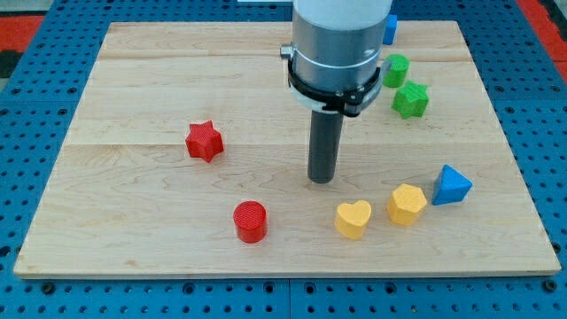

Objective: Push the green star to the center of the board

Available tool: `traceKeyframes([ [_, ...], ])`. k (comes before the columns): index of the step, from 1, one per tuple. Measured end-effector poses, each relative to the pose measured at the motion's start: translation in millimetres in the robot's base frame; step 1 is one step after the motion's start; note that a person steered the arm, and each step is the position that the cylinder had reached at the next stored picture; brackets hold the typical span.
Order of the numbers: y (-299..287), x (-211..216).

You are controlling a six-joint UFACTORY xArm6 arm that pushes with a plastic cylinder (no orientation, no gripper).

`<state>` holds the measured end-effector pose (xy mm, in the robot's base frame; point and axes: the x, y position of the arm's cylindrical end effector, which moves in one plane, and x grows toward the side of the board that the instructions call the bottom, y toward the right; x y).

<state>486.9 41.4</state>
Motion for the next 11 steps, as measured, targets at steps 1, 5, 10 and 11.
traceKeyframes([
  [1, 18, -28],
  [5, 200, -94],
  [10, 25, -125],
  [11, 25, -113],
])
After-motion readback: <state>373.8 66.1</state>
